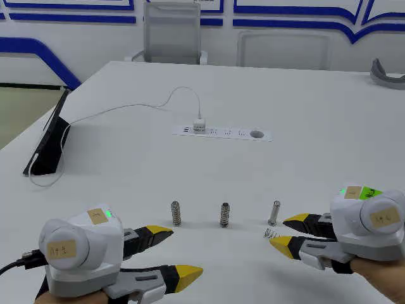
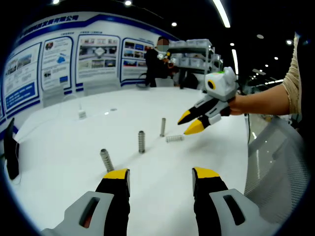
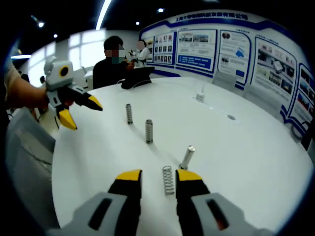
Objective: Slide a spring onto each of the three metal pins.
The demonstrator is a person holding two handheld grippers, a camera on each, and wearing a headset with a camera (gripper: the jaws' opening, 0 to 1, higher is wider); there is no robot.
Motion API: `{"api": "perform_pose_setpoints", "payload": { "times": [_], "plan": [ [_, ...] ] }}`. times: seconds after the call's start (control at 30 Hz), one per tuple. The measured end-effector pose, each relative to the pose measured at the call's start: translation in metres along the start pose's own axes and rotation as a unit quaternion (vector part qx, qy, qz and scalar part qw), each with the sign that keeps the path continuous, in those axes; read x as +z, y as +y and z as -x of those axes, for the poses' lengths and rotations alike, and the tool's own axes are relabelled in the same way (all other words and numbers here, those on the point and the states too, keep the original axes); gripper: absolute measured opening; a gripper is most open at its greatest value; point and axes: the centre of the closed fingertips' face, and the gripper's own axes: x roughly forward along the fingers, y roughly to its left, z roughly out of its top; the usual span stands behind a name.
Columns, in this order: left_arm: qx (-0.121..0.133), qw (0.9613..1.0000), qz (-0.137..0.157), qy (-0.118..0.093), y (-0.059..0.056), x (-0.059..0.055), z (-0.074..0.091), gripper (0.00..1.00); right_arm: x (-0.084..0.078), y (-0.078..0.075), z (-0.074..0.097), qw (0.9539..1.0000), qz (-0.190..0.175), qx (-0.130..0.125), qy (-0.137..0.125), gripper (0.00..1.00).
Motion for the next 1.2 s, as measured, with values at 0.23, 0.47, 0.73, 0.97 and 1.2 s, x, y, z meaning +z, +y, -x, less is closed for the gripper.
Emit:
{"api": "perform_pose_setpoints", "payload": {
  "times": [0.23, 0.47, 0.73, 0.97, 1.2],
  "plan": [
    [0.011, 0.9999, 0.004, -0.004, 0.005, 0.001, 0.005, 0.51, -0.017, -0.007, 0.003, 0.9999, -0.011, -0.005, 0.009, 0.28],
    [0.023, 0.9997, 0.009, -0.008, 0.010, 0.000, 0.011, 0.51, -0.031, -0.006, 0.002, 0.9997, -0.017, -0.001, 0.016, 0.28],
    [0.032, 0.9994, 0.014, -0.010, 0.014, 0.000, 0.015, 0.50, -0.037, -0.010, -0.006, 0.9995, -0.022, 0.002, 0.022, 0.27],
    [0.033, 0.9993, 0.014, -0.012, 0.015, 0.001, 0.016, 0.50, -0.036, -0.012, -0.015, 0.9995, -0.023, 0.005, 0.020, 0.22],
    [0.034, 0.9993, 0.014, -0.011, 0.016, 0.001, 0.017, 0.49, -0.038, -0.011, -0.020, 0.9994, -0.013, 0.011, 0.029, 0.18]
  ]
}}
